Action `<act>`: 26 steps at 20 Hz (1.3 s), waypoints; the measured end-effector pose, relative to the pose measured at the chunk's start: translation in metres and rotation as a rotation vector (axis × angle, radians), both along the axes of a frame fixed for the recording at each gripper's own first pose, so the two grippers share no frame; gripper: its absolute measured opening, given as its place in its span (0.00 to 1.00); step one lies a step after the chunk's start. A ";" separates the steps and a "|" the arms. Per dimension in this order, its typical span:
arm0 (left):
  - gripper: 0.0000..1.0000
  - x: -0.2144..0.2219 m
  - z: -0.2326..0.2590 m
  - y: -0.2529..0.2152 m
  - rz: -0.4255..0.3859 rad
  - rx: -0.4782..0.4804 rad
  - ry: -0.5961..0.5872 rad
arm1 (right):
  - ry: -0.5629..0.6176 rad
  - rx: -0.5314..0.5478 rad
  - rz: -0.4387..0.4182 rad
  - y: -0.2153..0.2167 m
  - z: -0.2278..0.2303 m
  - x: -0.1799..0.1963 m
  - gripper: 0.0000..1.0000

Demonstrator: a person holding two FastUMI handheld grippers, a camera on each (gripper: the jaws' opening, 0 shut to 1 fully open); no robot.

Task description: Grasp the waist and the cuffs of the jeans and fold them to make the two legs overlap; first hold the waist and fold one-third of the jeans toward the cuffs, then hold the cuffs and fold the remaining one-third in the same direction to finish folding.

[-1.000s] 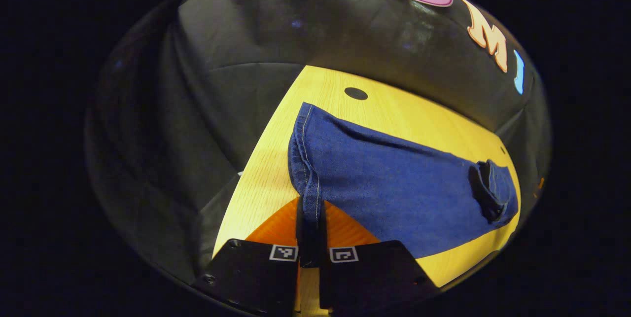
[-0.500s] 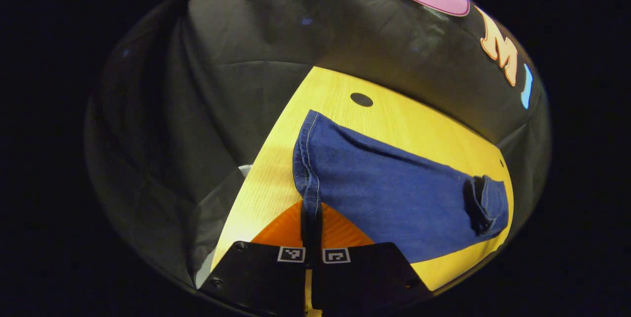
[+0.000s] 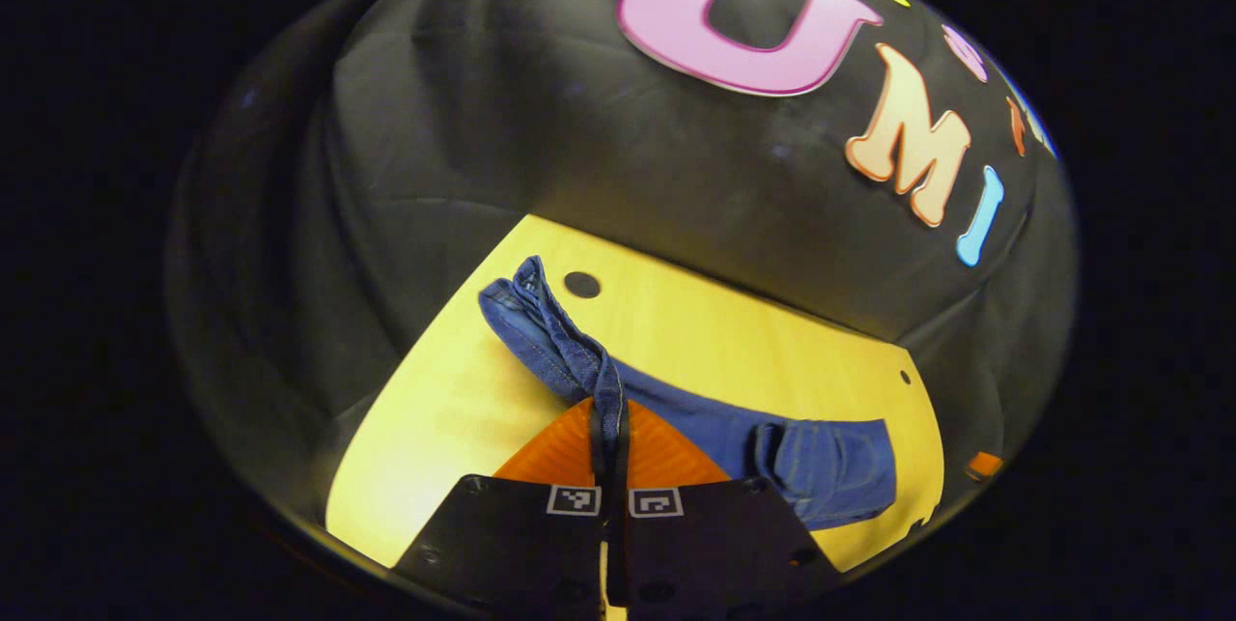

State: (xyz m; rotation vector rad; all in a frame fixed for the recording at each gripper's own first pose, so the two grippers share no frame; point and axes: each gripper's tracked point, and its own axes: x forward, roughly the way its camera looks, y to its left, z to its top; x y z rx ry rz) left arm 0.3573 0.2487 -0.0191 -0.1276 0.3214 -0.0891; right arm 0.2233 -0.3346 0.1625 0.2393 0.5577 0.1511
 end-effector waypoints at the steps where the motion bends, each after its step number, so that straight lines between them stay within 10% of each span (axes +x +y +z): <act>1: 0.00 0.001 0.007 -0.026 -0.006 0.000 -0.022 | 0.004 -0.003 0.023 -0.010 0.000 0.004 0.98; 7: 0.00 -0.016 0.031 -0.195 -0.132 -0.025 -0.099 | 0.024 -0.003 0.148 -0.058 -0.003 0.024 0.98; 15: 0.00 -0.047 -0.075 -0.357 -0.331 0.260 0.023 | 0.018 -0.054 0.201 -0.100 -0.010 0.031 0.98; 19: 0.00 -0.050 -0.145 -0.376 -0.336 0.452 0.076 | 0.010 -0.072 0.212 -0.101 -0.013 0.032 0.98; 23: 0.00 -0.045 -0.182 -0.368 -0.280 0.441 0.138 | 0.014 -0.090 0.210 -0.099 -0.019 0.025 0.99; 26: 0.29 -0.062 -0.181 -0.363 -0.252 0.357 0.172 | 0.026 -0.084 0.191 -0.091 -0.018 0.017 0.99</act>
